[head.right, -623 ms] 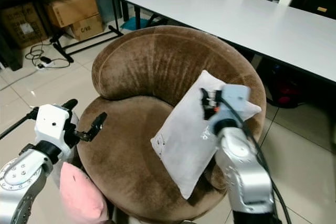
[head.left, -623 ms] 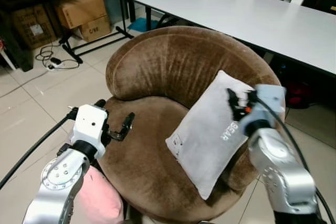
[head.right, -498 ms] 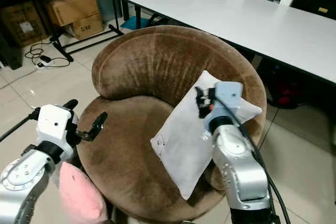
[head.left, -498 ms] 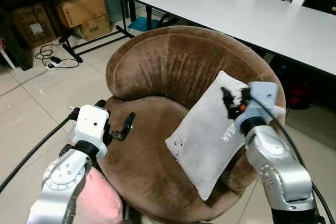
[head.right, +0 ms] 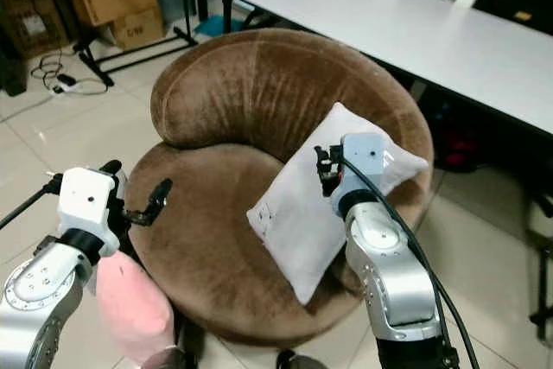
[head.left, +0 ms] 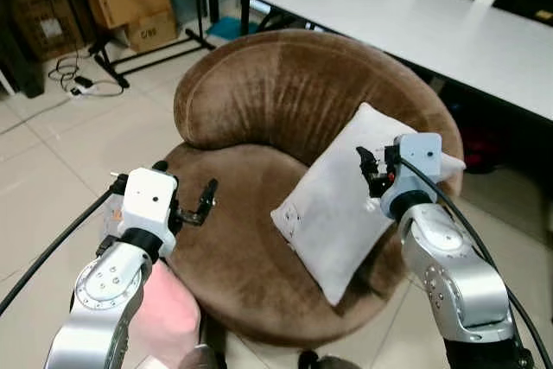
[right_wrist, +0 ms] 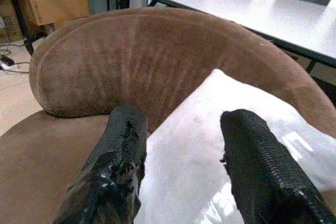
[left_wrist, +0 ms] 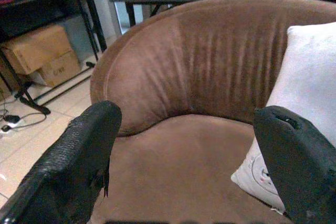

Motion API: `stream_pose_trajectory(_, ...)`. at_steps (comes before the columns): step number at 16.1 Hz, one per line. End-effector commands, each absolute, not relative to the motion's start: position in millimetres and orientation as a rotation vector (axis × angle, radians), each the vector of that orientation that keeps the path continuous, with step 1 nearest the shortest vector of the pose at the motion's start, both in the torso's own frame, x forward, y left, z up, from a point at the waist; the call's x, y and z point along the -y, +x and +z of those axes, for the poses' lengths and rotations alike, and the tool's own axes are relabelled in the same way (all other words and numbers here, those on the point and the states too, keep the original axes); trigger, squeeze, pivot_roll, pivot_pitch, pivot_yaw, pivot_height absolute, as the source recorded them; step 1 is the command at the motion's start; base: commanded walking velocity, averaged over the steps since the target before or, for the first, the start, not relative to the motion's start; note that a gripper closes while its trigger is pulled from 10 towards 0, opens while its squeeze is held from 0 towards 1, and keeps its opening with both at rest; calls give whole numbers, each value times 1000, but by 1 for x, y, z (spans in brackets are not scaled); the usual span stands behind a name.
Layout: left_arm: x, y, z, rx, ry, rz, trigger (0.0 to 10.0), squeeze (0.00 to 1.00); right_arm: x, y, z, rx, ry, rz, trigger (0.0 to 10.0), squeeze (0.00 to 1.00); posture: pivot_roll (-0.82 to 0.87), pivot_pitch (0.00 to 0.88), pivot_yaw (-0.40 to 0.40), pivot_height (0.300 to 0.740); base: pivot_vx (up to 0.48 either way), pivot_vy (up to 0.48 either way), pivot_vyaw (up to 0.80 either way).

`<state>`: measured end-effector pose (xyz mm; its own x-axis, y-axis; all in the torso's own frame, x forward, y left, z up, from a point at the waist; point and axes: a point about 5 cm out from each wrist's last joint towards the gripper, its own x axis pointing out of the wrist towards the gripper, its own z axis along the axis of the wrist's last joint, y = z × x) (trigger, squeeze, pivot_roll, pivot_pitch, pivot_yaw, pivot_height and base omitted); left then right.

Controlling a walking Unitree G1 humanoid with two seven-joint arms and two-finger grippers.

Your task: Move the pillow to the sofa from floor

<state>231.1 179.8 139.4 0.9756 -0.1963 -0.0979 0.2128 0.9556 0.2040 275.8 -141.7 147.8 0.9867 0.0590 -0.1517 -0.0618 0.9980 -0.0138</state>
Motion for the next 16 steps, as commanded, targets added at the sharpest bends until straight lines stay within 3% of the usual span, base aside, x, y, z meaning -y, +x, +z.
stream_pose_trajectory(1,-178,231,143,-67,211,-202,10000,0,146,276,148,-159,-39,43,10000,0,-4,0,-57,740,-240,0,0)
stream_pose_trajectory(11,-186,231,141,-55,186,-105,10000,0,150,282,148,-195,-66,51,10000,0,-6,0,-98,740,0,0,0)
stream_pose_trajectory(16,-188,231,141,-54,184,-99,10000,0,151,280,146,-206,-76,38,10000,0,-9,0,-97,740,0,301,0)
